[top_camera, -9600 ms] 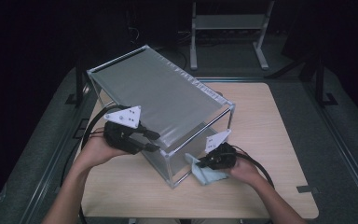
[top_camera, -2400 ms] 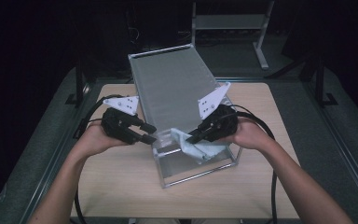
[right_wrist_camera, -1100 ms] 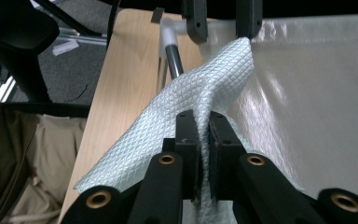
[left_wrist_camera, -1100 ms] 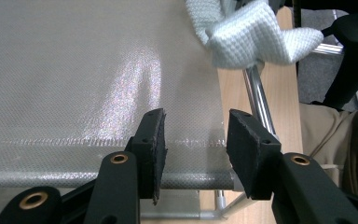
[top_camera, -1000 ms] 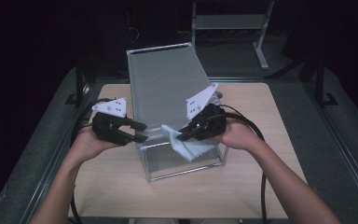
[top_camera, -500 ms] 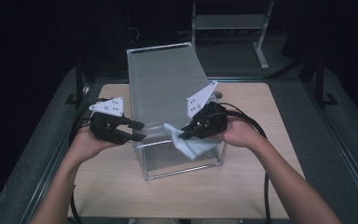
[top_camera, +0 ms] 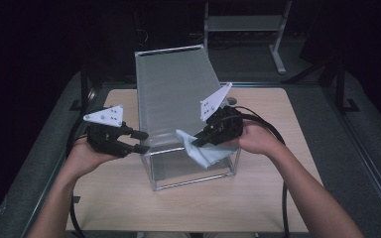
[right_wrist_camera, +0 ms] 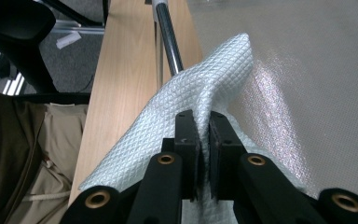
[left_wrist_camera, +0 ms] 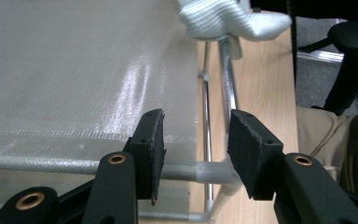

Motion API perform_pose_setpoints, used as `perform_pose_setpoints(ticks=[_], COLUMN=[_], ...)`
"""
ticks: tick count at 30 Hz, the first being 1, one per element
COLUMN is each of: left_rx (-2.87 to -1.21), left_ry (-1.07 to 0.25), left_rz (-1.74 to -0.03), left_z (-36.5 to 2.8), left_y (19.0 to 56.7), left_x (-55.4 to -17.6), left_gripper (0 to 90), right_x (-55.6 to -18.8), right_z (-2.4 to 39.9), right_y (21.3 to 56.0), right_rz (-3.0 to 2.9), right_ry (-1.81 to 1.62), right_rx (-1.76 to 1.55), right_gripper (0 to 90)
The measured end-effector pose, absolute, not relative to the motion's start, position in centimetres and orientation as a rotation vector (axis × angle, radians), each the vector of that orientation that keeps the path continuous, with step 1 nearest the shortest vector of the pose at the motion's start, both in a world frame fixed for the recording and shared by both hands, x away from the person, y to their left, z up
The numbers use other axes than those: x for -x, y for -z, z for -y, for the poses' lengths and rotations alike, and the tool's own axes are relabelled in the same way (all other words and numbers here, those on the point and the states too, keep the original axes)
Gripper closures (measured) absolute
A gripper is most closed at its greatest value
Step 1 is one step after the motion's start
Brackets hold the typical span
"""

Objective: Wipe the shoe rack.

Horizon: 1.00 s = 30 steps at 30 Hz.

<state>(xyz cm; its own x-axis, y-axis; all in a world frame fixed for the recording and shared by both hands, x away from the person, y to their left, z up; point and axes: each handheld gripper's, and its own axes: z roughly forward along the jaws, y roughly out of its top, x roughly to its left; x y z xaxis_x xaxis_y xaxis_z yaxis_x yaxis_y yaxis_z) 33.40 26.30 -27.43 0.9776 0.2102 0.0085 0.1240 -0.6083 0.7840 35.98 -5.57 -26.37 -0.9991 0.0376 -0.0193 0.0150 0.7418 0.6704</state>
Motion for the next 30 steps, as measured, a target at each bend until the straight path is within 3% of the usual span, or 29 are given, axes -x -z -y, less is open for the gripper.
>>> perform_pose_setpoints(ticks=[6,15,24,26,28,30], left_rx=[-2.269,-2.345,-2.323,-2.310,-2.316,-2.325], left_ry=[-0.114,-0.132,-0.105,-0.081,-0.116,-0.126], left_rz=[-0.194,-0.169,-0.166,-0.197,-0.184,-0.179], left_z=[-25.8,-25.0,-25.3,-25.6,-25.7,-25.7], left_y=[28.0,29.0,29.1,28.9,28.8,28.7], left_x=[-32.8,-33.2,-33.4,-33.4,-33.2,-33.2], left_gripper=[56.3,78.3,78.3,67.9,76.7,78.7], right_x=[-36.2,-36.1,-36.4,-36.3,-36.4,-36.4], right_z=[5.5,3.9,4.3,4.0,4.2,4.2], right_y=[26.4,26.4,26.2,26.2,26.2,26.2], right_rz=[-2.890,-2.876,-2.903,-2.903,-2.900,-2.901], right_ry=[-1.111,-1.119,-1.094,-1.088,-1.093,-1.090], right_rx=[-0.061,-0.035,-0.049,-0.039,-0.044,-0.039], right_gripper=[83.1,83.3,83.8,84.0,84.0,83.9])
